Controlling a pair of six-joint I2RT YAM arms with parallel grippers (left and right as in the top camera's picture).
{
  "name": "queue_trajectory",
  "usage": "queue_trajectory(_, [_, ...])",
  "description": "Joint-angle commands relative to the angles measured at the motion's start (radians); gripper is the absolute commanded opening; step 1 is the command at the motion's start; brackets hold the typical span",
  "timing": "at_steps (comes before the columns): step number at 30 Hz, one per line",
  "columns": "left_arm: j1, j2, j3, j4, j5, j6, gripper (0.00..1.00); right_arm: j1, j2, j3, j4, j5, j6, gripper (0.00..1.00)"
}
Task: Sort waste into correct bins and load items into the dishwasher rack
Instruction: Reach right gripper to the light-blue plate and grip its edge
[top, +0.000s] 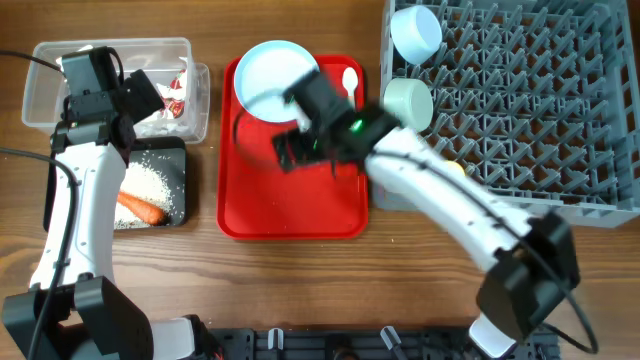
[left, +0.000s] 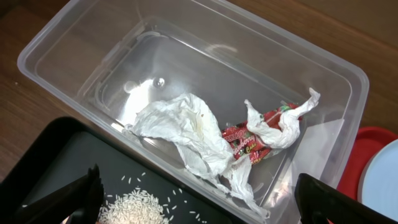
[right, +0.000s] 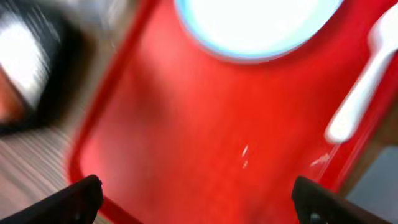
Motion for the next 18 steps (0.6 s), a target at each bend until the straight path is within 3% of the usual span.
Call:
queue_trajectory(1, [0.005,0.006,0.017,0.002,-0.012,0.009,1.0,-0.122,0.005,0.162,-0.002,-0.086,0.049,1.0])
queue_trajectory(3, [0.005,0.006,0.017,0.002,-0.012,0.009,1.0,-0.167,0.047,0.179,0.03,-0.112,0.057,1.0])
queue_trajectory(8, [0.005,0.006,0.017,0.002,-0.012,0.009,1.0,-0.174,0.23,0.179,0.143,-0.111,0.124,0.89])
queue_trajectory(12, [0.005,0.006,0.017,0.002,-0.012,0.009,1.0,-0.146,0.33,0.179,0.216,-0.059,0.158,0.64])
queue_trajectory(14, [0.005,0.006,0.017,0.002,-0.012,0.009,1.0,-0.14,0.36,0.179,0.234,0.014,0.21,0.62])
queue_trajectory(18, [0.005,0.006,0.017,0.002,-0.012,0.009,1.0,-0.141,0.406,0.178,0.266,0.121,0.295,0.43])
